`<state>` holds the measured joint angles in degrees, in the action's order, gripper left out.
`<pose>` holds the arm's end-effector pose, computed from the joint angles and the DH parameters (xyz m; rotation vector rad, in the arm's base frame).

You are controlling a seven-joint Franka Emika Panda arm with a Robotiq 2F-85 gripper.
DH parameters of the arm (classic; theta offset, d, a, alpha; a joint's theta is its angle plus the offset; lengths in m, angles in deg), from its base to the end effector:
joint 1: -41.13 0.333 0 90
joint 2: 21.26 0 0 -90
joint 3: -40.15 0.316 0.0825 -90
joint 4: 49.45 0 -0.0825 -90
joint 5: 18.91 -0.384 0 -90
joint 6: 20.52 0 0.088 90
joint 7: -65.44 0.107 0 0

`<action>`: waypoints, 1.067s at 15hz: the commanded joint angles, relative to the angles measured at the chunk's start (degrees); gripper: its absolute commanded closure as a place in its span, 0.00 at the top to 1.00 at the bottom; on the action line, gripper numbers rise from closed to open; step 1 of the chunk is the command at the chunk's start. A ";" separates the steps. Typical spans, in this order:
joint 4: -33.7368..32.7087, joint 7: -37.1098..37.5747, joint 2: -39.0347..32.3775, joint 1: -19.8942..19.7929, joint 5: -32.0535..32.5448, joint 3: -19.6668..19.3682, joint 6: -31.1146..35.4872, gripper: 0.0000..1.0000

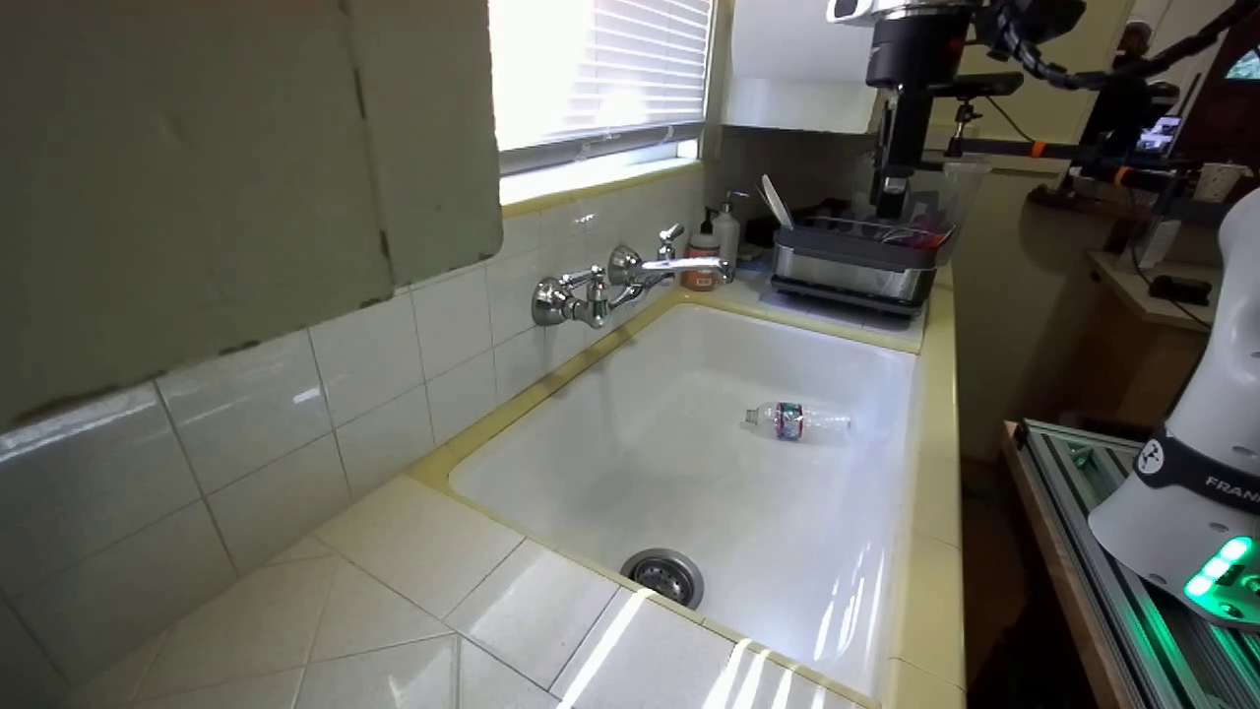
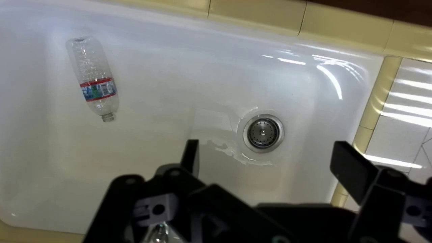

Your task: Put the grey oven mitts on the counter.

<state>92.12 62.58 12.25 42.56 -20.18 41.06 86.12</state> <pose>0.3699 0.0173 0.4922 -3.1262 -0.1273 0.0387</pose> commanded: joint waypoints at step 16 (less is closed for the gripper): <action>-20.31 -2.53 -16.15 8.81 5.49 10.66 7.18 1.00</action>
<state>71.97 59.88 -3.81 50.82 -14.88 52.17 93.46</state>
